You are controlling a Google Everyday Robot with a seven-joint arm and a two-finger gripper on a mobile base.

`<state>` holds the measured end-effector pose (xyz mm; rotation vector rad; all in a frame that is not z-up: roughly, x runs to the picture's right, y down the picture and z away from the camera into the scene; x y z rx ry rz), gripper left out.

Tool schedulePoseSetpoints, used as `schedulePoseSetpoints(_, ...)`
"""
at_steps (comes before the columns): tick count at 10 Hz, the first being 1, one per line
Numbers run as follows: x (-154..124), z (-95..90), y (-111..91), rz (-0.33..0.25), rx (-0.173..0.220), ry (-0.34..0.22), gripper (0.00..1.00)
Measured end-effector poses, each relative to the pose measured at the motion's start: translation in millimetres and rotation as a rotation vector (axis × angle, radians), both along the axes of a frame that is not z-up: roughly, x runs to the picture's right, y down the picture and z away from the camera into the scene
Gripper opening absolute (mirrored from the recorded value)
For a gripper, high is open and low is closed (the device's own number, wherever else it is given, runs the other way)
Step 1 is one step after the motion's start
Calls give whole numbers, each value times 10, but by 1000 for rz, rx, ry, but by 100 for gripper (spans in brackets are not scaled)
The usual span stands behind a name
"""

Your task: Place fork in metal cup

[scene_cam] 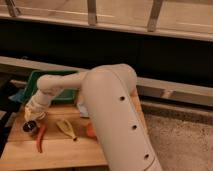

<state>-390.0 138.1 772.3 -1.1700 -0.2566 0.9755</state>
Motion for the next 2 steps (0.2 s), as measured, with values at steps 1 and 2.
schedulePoseSetpoints(1, 4, 2, -3, 1, 0, 0, 80)
schedulePoseSetpoints(2, 7, 2, -6, 1, 0, 1, 80)
